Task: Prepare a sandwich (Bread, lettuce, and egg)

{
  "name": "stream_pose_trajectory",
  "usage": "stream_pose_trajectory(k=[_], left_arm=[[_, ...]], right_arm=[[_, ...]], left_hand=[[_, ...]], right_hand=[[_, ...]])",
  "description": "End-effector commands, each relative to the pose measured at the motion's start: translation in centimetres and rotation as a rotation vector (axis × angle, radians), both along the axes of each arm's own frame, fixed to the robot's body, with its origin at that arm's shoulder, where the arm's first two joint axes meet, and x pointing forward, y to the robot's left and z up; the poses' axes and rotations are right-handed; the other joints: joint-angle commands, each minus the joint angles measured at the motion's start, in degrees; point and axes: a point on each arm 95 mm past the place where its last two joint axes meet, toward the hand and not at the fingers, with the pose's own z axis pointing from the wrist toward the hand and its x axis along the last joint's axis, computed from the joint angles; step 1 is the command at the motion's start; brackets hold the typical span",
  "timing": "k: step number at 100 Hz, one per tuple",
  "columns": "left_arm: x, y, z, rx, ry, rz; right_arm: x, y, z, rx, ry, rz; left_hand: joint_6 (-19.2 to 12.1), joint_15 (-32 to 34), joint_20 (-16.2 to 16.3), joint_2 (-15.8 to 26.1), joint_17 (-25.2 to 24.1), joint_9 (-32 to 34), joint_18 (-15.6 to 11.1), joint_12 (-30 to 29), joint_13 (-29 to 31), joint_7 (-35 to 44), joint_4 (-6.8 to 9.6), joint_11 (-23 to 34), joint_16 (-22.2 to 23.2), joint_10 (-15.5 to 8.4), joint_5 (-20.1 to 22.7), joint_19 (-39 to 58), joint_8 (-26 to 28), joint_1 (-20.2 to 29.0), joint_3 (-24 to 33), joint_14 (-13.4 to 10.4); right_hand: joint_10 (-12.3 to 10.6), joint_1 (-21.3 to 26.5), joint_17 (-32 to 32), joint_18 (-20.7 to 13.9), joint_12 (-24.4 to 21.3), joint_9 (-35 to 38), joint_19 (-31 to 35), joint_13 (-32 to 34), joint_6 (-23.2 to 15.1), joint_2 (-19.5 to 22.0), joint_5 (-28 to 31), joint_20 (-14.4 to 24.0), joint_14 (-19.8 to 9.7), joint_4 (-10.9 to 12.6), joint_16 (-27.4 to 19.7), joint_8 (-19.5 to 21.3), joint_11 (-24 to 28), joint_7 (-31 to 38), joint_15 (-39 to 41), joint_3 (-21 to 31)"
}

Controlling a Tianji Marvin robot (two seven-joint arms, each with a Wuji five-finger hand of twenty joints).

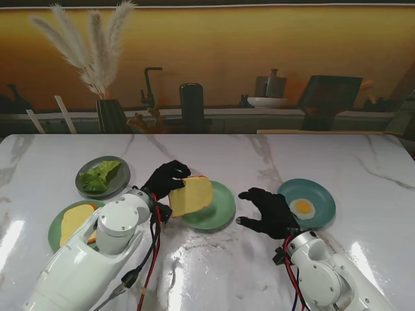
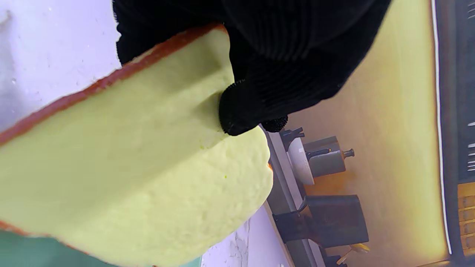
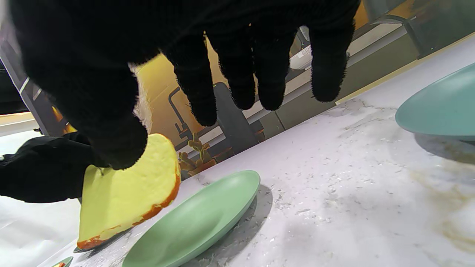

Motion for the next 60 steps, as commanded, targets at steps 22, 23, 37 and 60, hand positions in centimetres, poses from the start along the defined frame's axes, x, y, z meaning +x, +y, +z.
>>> stream_pose_trajectory(k=[22,23,37,60], left_arm=[[1.7,-1.6,-0.8,-0.014,0.086,0.005],[1.7,-1.7,-0.8,-0.015,0.089,0.006],[1.9,-2.1,-1.2,-0.021,0.109,0.000],[2.2,-2.7,-1.8,-0.037,0.147,-0.021]], right_arm=[[-0.1,0.5,0.2,0.014,0.003,-0.009],[-0.1,0.4,0.2,0.014,0.003,-0.009],[-0.1,0.3,0.2,0.012,0.008,-0.014],[-0.1,0.3,0.2,0.012,0.013,-0.015]], left_hand=[[0.3,-0.1,1.2,-1.3,-1.4,3.0,-0.1,2.8,2.0,-0.8,-1.57,0.8,1.8,-1.1,1.4,-0.3,1.3,2.6,3.3,1.5],[0.3,-0.2,1.2,-1.3,-1.4,3.0,-0.1,2.9,2.0,-0.8,-1.57,0.8,1.9,-1.1,1.4,-0.2,1.3,2.6,3.3,1.6],[0.3,-0.4,1.5,-1.4,-1.5,3.2,0.0,3.3,2.0,-0.9,-1.63,0.6,2.2,-1.0,1.4,-0.3,1.4,2.6,3.3,1.6],[0.5,-0.8,1.6,-1.5,-1.8,3.2,0.2,3.6,2.0,-1.2,-1.60,0.1,2.3,-0.8,1.6,-0.5,1.5,2.6,3.5,1.7]], right_hand=[[-0.5,1.2,-1.0,-0.3,-0.5,-1.1,-1.0,-1.5,-0.8,1.6,0.7,0.8,-1.3,0.3,-0.5,0.6,0.9,0.3,0.1,-1.0],[-0.5,1.2,-1.0,-0.3,-0.5,-1.1,-1.0,-1.5,-0.9,1.6,0.7,0.8,-1.3,0.4,-0.5,0.6,1.0,0.2,0.1,-1.0],[-0.6,1.3,-1.0,-0.3,-0.5,-1.0,-1.0,-1.4,-0.9,1.6,0.8,0.8,-1.3,0.4,-0.5,0.6,1.0,0.3,0.1,-1.0],[-0.6,1.2,-1.0,-0.3,-0.5,-1.0,-1.0,-1.5,-0.7,1.6,0.8,0.8,-1.3,0.3,-0.5,0.6,0.9,0.3,0.0,-1.0]])
